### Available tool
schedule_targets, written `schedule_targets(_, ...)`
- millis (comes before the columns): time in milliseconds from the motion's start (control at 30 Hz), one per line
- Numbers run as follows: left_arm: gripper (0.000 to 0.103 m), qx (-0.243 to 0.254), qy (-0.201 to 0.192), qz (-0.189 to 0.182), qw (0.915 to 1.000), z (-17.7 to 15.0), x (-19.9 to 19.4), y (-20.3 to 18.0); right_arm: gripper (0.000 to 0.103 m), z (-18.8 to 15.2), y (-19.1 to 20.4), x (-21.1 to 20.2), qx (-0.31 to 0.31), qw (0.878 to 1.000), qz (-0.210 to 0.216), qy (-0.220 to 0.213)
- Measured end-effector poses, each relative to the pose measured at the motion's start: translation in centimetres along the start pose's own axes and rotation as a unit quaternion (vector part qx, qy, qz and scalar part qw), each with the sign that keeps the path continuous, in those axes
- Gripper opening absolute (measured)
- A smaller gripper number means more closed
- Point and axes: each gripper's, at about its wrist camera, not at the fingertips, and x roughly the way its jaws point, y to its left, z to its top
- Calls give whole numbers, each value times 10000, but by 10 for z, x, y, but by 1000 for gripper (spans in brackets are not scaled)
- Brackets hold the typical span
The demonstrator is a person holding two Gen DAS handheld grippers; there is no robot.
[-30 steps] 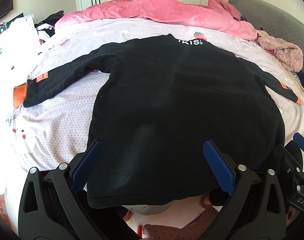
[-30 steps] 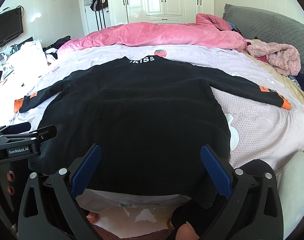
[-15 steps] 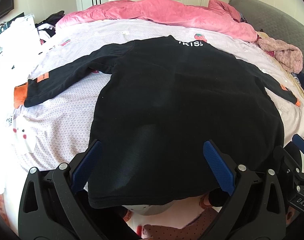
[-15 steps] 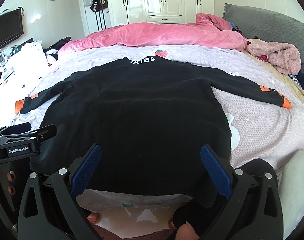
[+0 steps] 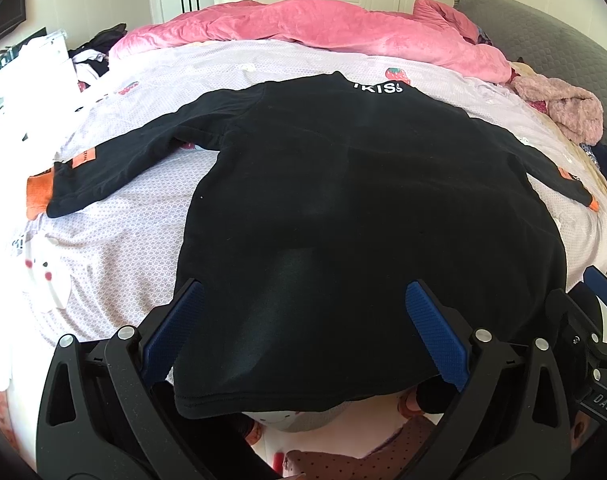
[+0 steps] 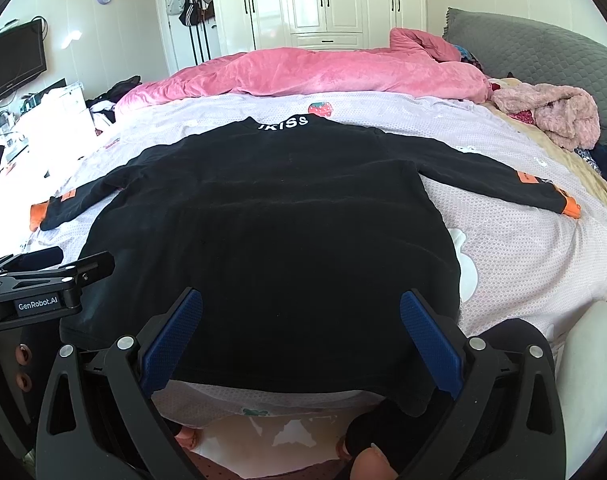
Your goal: Fold small clothes
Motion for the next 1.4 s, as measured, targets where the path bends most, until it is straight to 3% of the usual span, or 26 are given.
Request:
schedule_targets(500,95,164,-30,7,9999,23,17,-13,99,19,-19,17,145,9998,-108,30)
schedule_targets(1400,95,72,43,-253,9996,106,73,-45,99,110,-77,78,878,9939,-656,-102)
